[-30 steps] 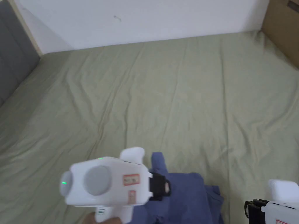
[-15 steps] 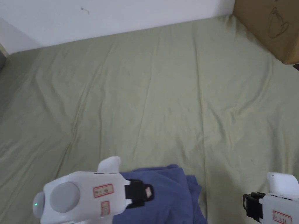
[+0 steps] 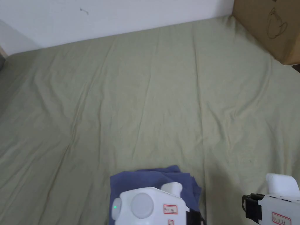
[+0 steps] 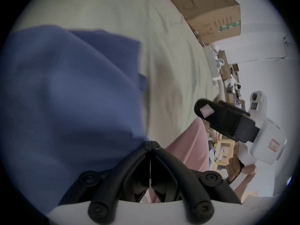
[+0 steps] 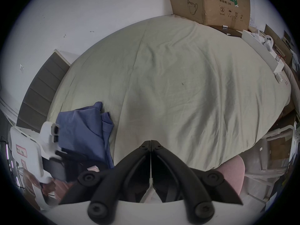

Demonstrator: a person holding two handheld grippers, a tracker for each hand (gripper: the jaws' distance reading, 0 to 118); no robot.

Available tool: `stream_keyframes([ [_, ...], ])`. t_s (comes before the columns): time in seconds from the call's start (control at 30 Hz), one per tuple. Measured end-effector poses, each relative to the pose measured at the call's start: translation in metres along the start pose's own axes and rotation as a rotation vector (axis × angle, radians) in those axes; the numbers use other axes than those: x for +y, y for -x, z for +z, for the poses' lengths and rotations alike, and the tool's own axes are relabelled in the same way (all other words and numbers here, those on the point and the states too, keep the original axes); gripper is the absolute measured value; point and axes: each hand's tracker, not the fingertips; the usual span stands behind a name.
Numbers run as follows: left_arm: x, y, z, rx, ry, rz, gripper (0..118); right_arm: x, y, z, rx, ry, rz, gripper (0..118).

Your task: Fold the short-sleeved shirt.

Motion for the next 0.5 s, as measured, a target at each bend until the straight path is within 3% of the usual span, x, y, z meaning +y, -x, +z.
stream_keyframes([
  [0.13,-0.005,-0.015,-0.011,0.031,0.016,-0.062,0,0.001,-0.001,0.008,-0.010,-0.011,-0.007,1],
  [0.23,-0.011,-0.013,0.022,-0.076,-0.038,-0.066,0,0.005,0.003,0.015,-0.004,-0.020,0.016,1],
  [0.4,-0.030,0.021,0.114,-0.106,-0.249,-0.052,0,0.018,0.042,0.019,0.073,-0.042,0.144,1],
  [0.5,-0.047,0.066,0.159,-0.039,-0.348,0.030,0,0.024,0.083,0.013,0.179,-0.036,0.228,1],
])
